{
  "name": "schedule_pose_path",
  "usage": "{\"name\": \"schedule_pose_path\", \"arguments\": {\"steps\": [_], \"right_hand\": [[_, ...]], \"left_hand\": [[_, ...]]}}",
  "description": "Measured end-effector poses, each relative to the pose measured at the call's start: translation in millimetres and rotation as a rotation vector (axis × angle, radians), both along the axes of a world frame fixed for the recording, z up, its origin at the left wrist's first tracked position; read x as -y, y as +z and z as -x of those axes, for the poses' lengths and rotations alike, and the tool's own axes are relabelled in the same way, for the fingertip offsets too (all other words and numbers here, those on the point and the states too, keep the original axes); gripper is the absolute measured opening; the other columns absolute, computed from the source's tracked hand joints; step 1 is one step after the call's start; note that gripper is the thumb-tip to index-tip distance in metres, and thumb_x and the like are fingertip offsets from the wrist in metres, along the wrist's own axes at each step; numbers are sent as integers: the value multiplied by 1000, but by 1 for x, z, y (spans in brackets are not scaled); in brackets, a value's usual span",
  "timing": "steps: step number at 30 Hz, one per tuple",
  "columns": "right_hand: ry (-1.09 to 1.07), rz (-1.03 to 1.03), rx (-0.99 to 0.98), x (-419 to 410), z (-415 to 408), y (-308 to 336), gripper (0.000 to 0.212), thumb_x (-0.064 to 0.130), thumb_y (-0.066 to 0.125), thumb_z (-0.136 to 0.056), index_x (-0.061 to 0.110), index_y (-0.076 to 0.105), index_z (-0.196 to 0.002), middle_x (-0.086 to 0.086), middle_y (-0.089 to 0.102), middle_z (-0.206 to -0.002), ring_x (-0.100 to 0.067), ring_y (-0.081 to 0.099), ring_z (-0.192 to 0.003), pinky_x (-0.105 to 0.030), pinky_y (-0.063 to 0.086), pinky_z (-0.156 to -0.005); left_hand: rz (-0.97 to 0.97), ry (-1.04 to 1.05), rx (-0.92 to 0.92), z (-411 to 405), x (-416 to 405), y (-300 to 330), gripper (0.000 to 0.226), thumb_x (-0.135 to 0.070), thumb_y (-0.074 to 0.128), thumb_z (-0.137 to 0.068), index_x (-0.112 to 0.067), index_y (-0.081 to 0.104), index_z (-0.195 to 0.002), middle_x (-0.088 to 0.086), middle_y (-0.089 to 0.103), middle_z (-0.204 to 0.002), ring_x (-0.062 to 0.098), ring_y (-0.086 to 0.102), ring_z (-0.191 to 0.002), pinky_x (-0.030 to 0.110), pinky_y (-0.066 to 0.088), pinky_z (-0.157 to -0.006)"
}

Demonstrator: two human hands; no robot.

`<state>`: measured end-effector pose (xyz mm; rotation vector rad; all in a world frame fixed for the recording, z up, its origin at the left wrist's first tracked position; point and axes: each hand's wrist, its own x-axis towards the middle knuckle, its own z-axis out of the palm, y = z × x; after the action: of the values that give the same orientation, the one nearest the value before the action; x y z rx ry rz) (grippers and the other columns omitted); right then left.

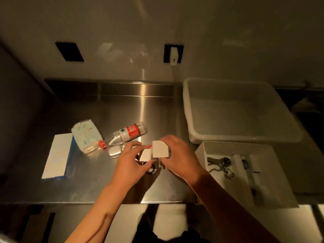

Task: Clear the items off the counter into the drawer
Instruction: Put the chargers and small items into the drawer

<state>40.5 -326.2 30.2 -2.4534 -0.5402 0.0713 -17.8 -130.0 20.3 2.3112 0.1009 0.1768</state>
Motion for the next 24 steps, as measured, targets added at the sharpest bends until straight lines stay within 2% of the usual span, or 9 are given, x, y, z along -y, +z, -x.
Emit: {"name": "schedule_pose_path", "arguments": {"steps": [3,6,8,13,16,18,21,22,24], "right_hand": [[-84,-1,9,40,0,8,62,33,85,-76,40,50,-126,13,57,-127,-8,55,-114,-20,49,-87],[-133,10,-11,77,1,9,64,34,87,-74,38,53,-128,12,58,-128,-10,57,-115,-29,55,-93],[-168,9,-25,101,3,8,67,34,87,-74,36,53,-131,13,58,-129,-10,57,-117,-31,54,-97],[-244,-59,-83,164,12,2,61,41,83,-75,40,53,-129,18,56,-126,-3,56,-112,-32,57,-91],[-291,-60,-129,198,15,-4,69,34,87,-71,35,54,-131,15,56,-129,-6,57,-113,-34,59,-89],[-297,-54,-147,217,16,-6,68,31,87,-70,32,55,-130,14,57,-127,-6,58,-112,-32,58,-92],[-284,-13,-168,241,19,-13,65,31,86,-70,27,58,-129,12,59,-125,-5,58,-111,-24,53,-93],[-287,-5,-185,247,20,-16,65,30,87,-70,26,58,-129,11,59,-125,-5,57,-111,-17,48,-90],[-280,19,-220,258,24,-22,64,29,87,-71,26,59,-128,9,60,-125,-7,56,-111,-13,40,-88]], "left_hand": [[-19,-81,24,-11,35,9,43,-37,88,-74,-30,73,-113,-15,59,-114,-1,58,-89,19,53,-75],[-29,-137,30,-20,71,13,45,-37,91,-71,-28,73,-111,-16,61,-106,4,60,-78,18,52,-72],[-20,-185,27,-27,94,13,45,-36,92,-69,-27,73,-109,-14,63,-104,5,61,-75,19,51,-71],[7,-306,6,-39,147,13,41,-32,87,-77,-35,70,-114,-19,57,-108,3,61,-82,24,55,-69],[27,-357,-26,-42,176,10,42,-32,85,-77,-37,69,-115,-20,55,-107,2,61,-85,23,56,-68],[11,-389,-47,-43,194,8,41,-33,83,-74,-37,69,-112,-20,57,-103,1,61,-83,22,56,-69],[-56,-423,-60,-45,219,4,38,-44,73,-70,-36,67,-106,-20,60,-98,-1,60,-80,11,48,-68],[-87,-440,-75,-45,226,0,36,-41,73,-70,-34,67,-105,-18,62,-99,1,61,-81,13,50,-70],[-183,-483,-108,-46,240,-8,34,-31,74,-72,-29,68,-106,-10,67,-102,11,64,-88,28,55,-75]]}}
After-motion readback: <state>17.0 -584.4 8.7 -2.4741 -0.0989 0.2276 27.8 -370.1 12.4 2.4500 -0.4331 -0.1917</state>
